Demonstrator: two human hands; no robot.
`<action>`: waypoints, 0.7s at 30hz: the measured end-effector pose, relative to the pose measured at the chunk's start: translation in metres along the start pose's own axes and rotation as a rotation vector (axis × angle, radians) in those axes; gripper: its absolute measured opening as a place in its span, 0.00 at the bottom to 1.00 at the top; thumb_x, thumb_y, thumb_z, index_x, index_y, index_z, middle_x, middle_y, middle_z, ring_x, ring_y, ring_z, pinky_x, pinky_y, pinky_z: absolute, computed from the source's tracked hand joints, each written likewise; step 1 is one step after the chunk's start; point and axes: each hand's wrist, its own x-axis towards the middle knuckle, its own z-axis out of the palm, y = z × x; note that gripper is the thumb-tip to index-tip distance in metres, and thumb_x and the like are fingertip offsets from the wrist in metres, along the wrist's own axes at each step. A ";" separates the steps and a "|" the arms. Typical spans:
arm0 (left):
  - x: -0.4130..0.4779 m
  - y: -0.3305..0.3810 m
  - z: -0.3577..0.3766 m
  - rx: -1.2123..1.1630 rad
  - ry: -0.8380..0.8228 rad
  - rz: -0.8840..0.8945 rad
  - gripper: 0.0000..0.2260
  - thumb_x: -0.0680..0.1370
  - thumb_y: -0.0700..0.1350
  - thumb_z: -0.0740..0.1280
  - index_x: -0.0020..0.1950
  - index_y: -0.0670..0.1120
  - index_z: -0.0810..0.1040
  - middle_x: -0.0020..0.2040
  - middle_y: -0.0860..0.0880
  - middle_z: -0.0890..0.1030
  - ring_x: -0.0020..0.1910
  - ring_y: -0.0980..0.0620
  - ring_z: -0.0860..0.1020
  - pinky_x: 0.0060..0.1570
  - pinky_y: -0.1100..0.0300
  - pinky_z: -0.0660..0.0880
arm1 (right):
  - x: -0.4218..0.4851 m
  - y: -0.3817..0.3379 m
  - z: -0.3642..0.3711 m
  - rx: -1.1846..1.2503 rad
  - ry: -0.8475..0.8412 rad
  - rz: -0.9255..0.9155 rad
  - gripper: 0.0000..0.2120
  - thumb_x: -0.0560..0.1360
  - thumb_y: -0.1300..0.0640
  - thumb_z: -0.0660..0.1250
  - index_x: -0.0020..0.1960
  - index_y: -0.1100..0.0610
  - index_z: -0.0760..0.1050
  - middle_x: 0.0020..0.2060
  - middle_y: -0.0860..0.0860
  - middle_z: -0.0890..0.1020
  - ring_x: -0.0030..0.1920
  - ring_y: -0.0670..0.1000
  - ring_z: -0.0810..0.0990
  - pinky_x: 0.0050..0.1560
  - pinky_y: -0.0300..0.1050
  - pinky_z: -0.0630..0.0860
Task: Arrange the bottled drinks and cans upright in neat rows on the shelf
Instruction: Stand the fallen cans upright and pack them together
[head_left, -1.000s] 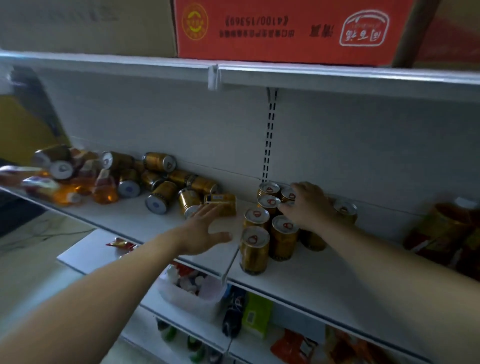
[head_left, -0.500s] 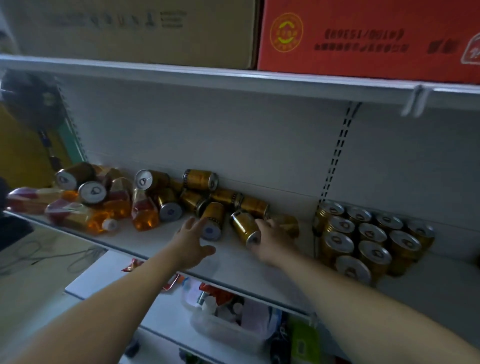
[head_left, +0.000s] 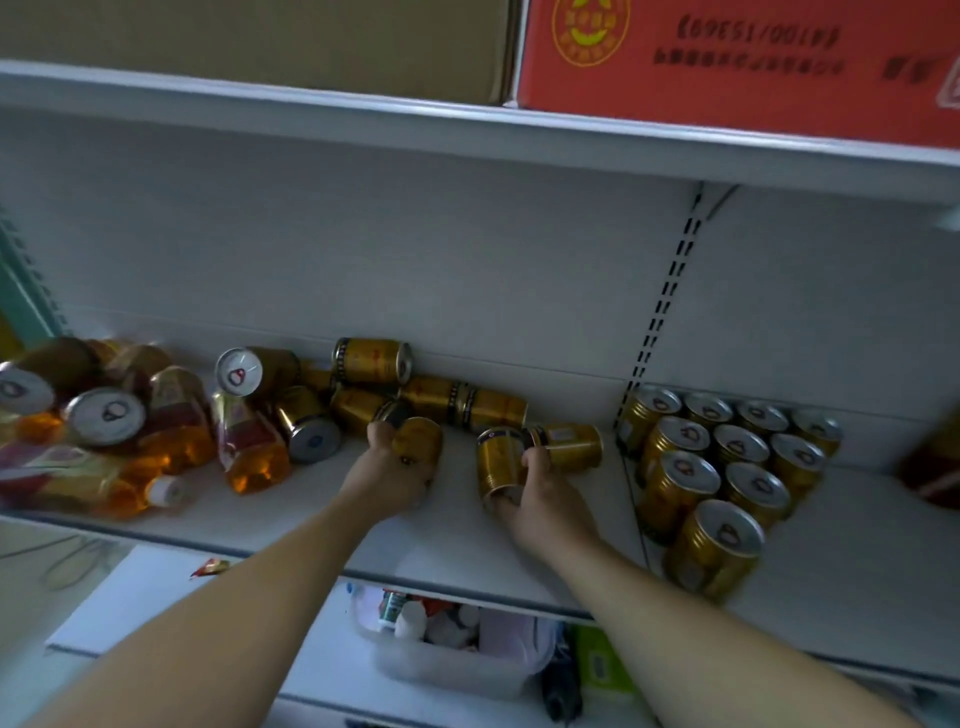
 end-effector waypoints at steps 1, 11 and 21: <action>-0.003 -0.001 -0.004 -0.128 -0.025 -0.067 0.27 0.67 0.46 0.76 0.63 0.45 0.69 0.41 0.43 0.76 0.37 0.43 0.78 0.35 0.55 0.76 | -0.002 -0.001 -0.001 0.001 -0.014 0.015 0.31 0.75 0.41 0.66 0.71 0.49 0.56 0.61 0.55 0.75 0.56 0.57 0.77 0.45 0.46 0.70; -0.037 -0.008 -0.021 -0.896 -0.171 -0.363 0.35 0.75 0.33 0.65 0.72 0.62 0.56 0.63 0.41 0.69 0.54 0.34 0.77 0.52 0.41 0.77 | -0.002 -0.010 -0.015 0.405 0.031 0.185 0.25 0.73 0.50 0.70 0.65 0.48 0.63 0.49 0.49 0.75 0.40 0.47 0.74 0.35 0.41 0.69; -0.053 0.055 -0.016 -1.127 -0.304 -0.180 0.25 0.77 0.33 0.61 0.66 0.58 0.62 0.58 0.41 0.72 0.56 0.36 0.75 0.52 0.40 0.75 | -0.042 0.020 -0.095 0.778 0.420 -0.027 0.18 0.72 0.60 0.71 0.59 0.48 0.71 0.50 0.47 0.76 0.48 0.46 0.74 0.40 0.32 0.68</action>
